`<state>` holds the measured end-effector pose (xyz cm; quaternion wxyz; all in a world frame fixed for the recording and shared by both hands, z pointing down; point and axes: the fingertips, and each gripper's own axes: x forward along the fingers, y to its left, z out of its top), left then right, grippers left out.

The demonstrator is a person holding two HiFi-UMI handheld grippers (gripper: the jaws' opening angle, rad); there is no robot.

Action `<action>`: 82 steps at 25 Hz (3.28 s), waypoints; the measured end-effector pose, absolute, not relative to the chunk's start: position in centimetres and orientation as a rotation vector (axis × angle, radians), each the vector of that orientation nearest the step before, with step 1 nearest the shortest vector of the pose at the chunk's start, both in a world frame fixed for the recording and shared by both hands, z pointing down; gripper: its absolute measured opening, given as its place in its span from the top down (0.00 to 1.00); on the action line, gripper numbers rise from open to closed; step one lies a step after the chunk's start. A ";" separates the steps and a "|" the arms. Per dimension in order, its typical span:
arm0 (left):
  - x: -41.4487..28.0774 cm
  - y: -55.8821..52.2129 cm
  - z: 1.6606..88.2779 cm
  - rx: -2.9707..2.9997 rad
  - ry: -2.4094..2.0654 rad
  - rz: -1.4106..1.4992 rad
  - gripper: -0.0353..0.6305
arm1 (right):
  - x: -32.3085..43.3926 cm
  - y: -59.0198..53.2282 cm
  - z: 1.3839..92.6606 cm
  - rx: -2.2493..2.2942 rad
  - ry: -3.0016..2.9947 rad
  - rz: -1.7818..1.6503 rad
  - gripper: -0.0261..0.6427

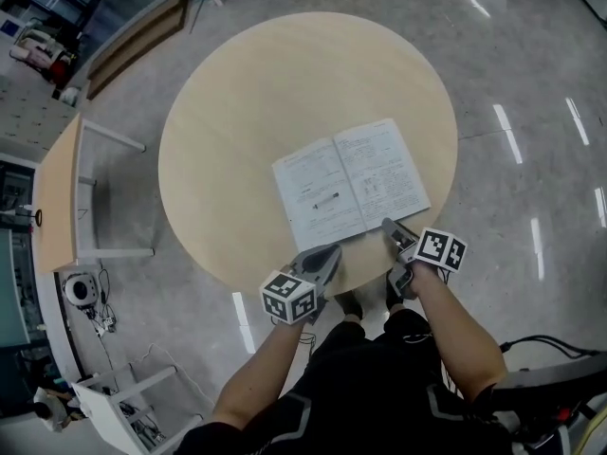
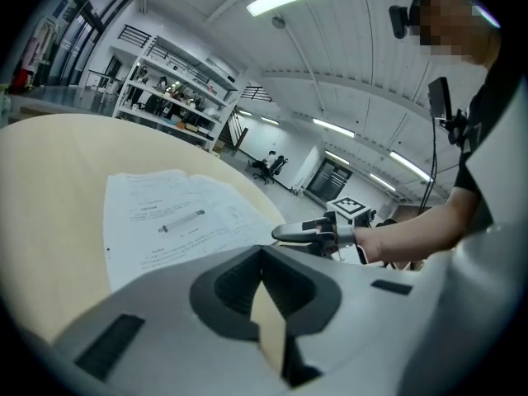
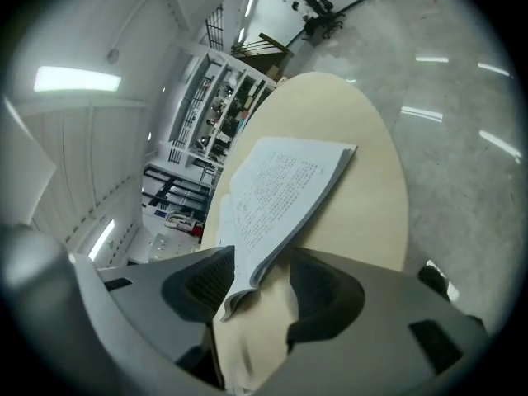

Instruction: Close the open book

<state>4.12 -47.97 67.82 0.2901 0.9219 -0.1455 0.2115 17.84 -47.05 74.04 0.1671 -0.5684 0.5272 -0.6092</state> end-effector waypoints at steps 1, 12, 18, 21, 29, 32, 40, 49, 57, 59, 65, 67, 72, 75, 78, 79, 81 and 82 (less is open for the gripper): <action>4.0 -48.0 67.7 2.462 -0.389 0.565 0.95 | 17.8 -47.2 74.3 -1.602 1.465 -1.743 0.67; 4.0 -48.0 67.4 2.468 -0.380 0.565 0.95 | 18.3 -48.4 75.0 -1.480 1.221 -1.754 0.68; 4.1 -47.5 67.4 2.465 -0.365 0.566 0.95 | 18.6 -48.1 76.2 -1.499 1.113 -1.804 0.83; 3.9 -47.5 67.4 2.465 -0.361 0.569 0.95 | 18.6 -48.4 75.9 -1.468 1.102 -1.780 0.86; 3.0 -47.3 67.5 2.451 -0.390 0.554 0.95 | 18.5 -49.7 73.1 -1.633 1.426 -1.600 0.93; 2.6 -47.1 67.1 2.452 -0.392 0.543 0.95 | 17.9 -49.9 72.0 -1.756 1.615 -1.521 0.94; 1.6 -47.0 66.5 2.455 -0.426 0.515 0.95 | 15.0 -50.6 70.3 -2.033 2.190 -1.245 0.94; -0.4 -47.4 65.8 2.440 -0.502 0.463 0.95 | 13.8 -50.6 70.4 -2.112 2.338 -1.194 0.94; -1.9 -47.2 65.4 2.432 -0.544 0.426 0.95 | 12.1 -50.8 70.8 -2.142 2.462 -1.167 0.94; -2.7 -47.1 65.4 2.430 -0.556 0.425 0.95 | 11.7 -50.9 70.9 -2.129 2.453 -1.187 0.94; -4.3 -47.2 65.1 2.419 -0.590 0.410 0.95 | 9.4 -51.3 72.1 -2.101 2.600 -1.205 0.94; -4.5 -47.3 65.0 2.417 -0.602 0.403 0.95 | 8.9 -51.5 72.7 -2.104 2.678 -1.199 0.94; -5.8 -47.5 64.9 2.407 -0.640 0.381 0.95 | 7.5 -51.7 74.6 -2.120 2.869 -1.248 0.94; -6.7 -47.8 65.2 2.397 -0.666 0.369 0.95 | 6.6 -52.1 75.4 -2.140 3.084 -1.203 0.94; -7.9 -47.7 65.5 2.386 -0.694 0.354 0.95 | 5.8 -52.0 76.0 -2.149 3.298 -1.098 0.94; -8.1 -47.7 65.4 2.384 -0.701 0.348 0.95 | 5.8 -52.0 76.1 -2.149 3.357 -1.065 0.94; -8.2 -47.8 65.0 2.382 -0.710 0.337 0.95 | 5.7 -51.9 76.1 -2.121 3.501 -1.015 0.93; -8.5 -48.0 65.0 2.382 -0.715 0.332 0.95 | 5.5 -52.0 76.2 -2.091 3.587 -0.990 0.92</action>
